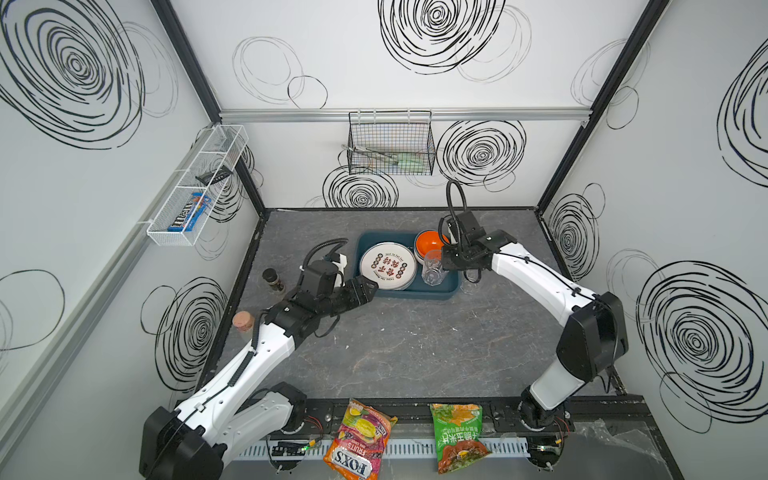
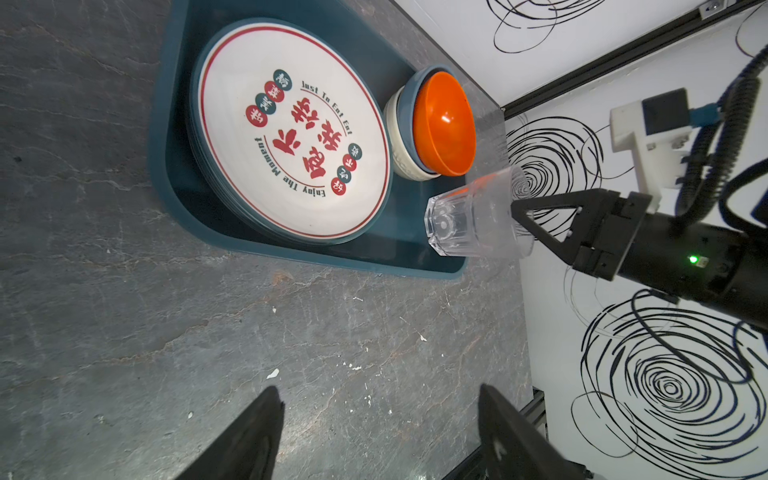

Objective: Place the mixed dishes into the plastic bin
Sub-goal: 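Carry the clear cup over the bin with right gripper while left gripper withdraws, then lower the clear cup into the bin and open the right gripper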

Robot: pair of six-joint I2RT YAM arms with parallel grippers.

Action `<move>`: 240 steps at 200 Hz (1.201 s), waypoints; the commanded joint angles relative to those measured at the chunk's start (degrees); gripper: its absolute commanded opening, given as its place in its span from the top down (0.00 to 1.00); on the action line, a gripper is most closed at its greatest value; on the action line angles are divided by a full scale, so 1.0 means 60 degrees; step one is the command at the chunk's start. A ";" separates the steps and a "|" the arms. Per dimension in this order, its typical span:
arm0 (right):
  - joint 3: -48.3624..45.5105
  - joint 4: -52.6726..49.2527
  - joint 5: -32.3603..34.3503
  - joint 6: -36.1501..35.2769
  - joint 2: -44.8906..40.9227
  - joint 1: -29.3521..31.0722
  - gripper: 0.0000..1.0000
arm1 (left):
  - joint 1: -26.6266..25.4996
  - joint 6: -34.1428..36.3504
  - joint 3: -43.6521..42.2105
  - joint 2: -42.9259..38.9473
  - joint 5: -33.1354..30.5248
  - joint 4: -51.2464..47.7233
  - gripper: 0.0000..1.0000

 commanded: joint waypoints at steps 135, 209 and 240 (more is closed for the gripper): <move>-0.0872 0.0930 0.0198 0.0619 0.0769 -0.0309 0.97 | 0.0179 -0.0182 -0.0484 -0.0273 0.0229 0.0567 0.22; -0.1138 0.1292 0.0220 0.0733 0.1069 -0.0315 0.95 | 0.0199 -0.0234 -0.0604 -0.0288 0.0274 0.0622 0.22; -0.1171 0.1342 0.0169 0.0765 0.1178 -0.0315 0.92 | 0.0193 -0.0233 -0.0633 -0.0306 0.0273 0.0624 0.22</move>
